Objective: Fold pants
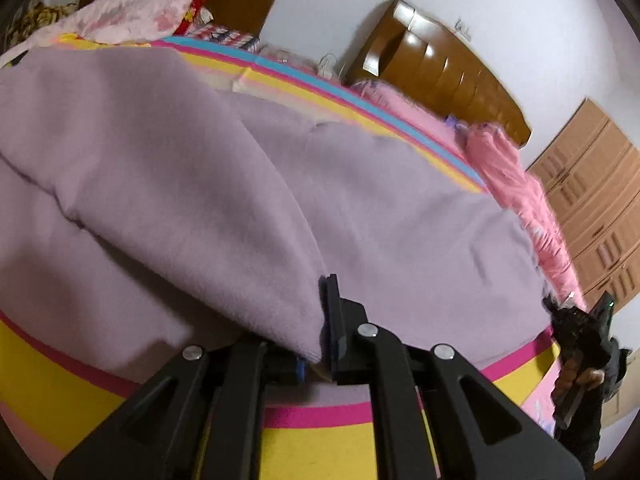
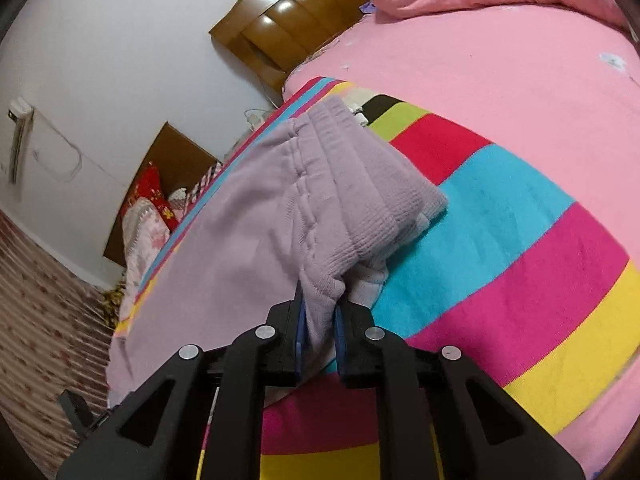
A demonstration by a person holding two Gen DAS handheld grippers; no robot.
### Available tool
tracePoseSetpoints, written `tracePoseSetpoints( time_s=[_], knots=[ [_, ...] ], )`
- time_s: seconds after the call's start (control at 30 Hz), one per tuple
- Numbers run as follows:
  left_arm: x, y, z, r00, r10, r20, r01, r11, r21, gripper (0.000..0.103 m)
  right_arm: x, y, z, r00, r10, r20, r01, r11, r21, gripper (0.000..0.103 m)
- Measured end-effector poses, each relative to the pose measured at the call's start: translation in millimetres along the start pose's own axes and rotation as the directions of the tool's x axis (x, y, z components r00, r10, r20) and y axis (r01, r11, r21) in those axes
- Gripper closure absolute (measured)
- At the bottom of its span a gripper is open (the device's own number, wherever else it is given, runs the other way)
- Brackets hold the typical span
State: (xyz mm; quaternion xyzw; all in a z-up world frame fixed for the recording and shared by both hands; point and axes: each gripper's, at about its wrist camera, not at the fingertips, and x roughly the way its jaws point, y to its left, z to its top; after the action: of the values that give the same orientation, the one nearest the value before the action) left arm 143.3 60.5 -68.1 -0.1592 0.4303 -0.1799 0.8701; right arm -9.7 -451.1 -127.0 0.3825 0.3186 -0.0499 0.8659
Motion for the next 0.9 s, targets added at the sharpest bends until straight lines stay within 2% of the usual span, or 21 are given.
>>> tracePoseSetpoints(
  time_s=[0.17,0.23,0.37,0.43,0.47,0.5,0.53,0.57,0.77,0.9],
  knots=[
    [-5,2,-2,1.0,0.008,0.013,-0.008,1.0,-0.004,0.095,-5,10,2,1.0,0.0,0.005,0.0,0.999,-0.054,0.092],
    [-2,4,-5,1.0,0.014,0.014,-0.014,1.0,-0.011,0.095,7,-1,0,0.999,0.004,-0.032,-0.004,1.0,-0.004,0.093],
    [-4,2,-6,0.999,0.034,0.01,-0.034,0.999,-0.001,0.091,7,-8,-1,0.998,0.067,-0.023,-0.065,0.996,0.056,0.094],
    [-6,0,-5,0.999,0.037,0.007,-0.037,0.999,0.002,0.084,4,-11,0,0.995,0.095,-0.029,-0.092,0.991,0.093,0.085],
    [-8,-1,-5,0.999,0.044,0.013,-0.045,0.999,0.006,0.074,1,-11,0,0.994,0.11,-0.029,-0.106,0.988,0.112,0.083],
    [-11,-1,-4,0.998,0.053,0.023,-0.053,0.999,0.006,0.059,-3,-10,-2,0.992,0.122,-0.025,-0.119,0.986,0.121,0.075],
    [-15,-2,-5,0.998,0.053,0.038,-0.053,0.999,0.004,0.053,-9,-7,-5,0.991,0.133,-0.023,-0.129,0.985,0.117,0.066],
    [-20,-2,-5,0.998,0.035,0.052,-0.035,0.999,-0.003,0.048,-13,-4,-8,0.99,0.138,-0.024,-0.135,0.984,0.113,0.063],
    [-13,-2,-6,1.0,-0.011,0.029,0.012,0.999,-0.032,0.051,-9,16,-46,0.96,0.255,-0.119,-0.243,0.964,0.109,0.063],
    [-8,-12,-11,0.999,-0.05,0.021,0.051,0.998,-0.035,0.058,-3,47,-56,0.947,0.292,-0.13,-0.288,0.956,0.052,0.063]
  ],
)
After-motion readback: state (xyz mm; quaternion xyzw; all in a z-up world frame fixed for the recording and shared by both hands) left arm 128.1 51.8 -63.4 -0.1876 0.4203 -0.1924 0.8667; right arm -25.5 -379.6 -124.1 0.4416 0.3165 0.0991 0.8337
